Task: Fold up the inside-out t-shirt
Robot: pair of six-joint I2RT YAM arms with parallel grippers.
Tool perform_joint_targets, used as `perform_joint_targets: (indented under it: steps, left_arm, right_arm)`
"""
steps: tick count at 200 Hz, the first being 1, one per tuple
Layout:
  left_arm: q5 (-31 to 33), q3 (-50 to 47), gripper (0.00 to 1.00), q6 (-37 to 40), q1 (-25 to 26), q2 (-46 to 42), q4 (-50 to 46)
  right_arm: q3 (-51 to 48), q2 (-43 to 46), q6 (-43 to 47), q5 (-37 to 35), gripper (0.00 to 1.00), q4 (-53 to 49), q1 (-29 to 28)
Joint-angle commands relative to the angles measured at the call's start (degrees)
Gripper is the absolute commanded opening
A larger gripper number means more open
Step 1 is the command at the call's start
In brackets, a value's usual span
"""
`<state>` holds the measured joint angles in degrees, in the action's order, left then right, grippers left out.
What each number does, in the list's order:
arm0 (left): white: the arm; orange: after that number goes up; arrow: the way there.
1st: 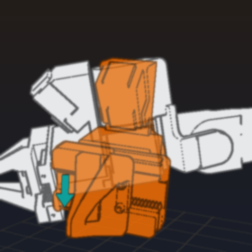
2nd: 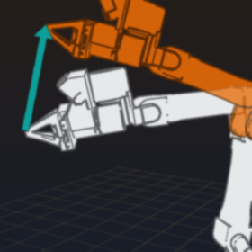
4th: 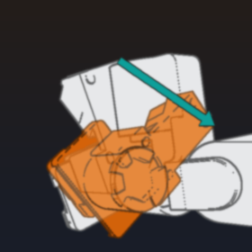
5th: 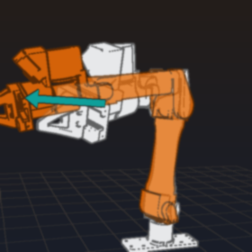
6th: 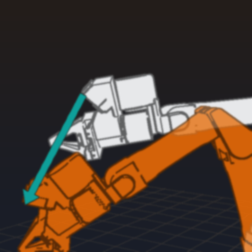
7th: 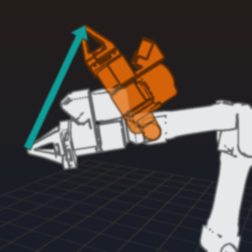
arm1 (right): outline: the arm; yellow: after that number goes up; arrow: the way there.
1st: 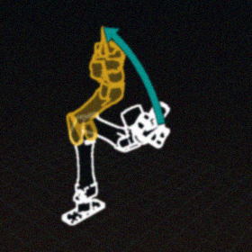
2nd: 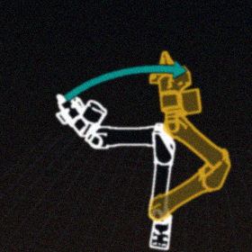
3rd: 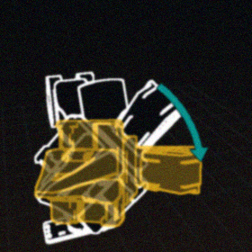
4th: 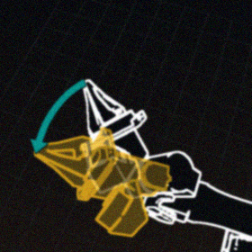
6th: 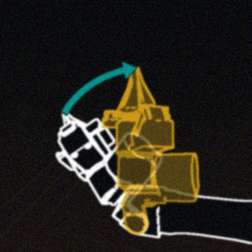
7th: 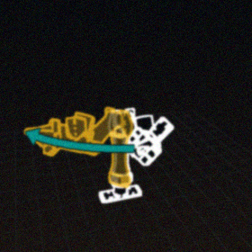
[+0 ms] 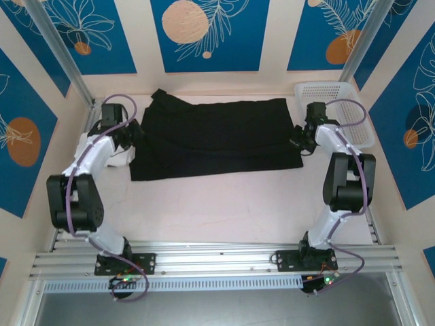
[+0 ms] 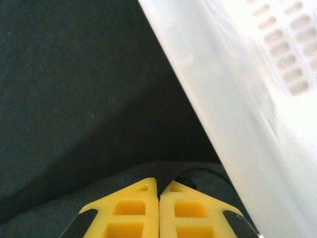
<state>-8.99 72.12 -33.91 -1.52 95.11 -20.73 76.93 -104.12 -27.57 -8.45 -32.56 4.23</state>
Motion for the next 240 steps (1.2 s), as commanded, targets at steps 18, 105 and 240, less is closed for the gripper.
perform_joint_targets:
  steps: [18,105,240]
  left_arm:
    - [3.5,11.1,0.36,-1.8,-0.8,12.1,2.1]
    - [-0.9,-20.7,0.62,-7.3,4.2,-9.7,17.0]
    - [-3.4,-32.4,0.63,-3.7,5.2,-6.3,16.6]
  right_arm:
    - [8.1,-5.4,3.0,-6.8,0.28,-2.4,-2.6]
    - [-3.8,0.5,8.9,-7.3,0.35,-3.9,-9.9]
    - [-6.9,-6.0,10.6,-8.8,0.34,-16.9,-11.4]
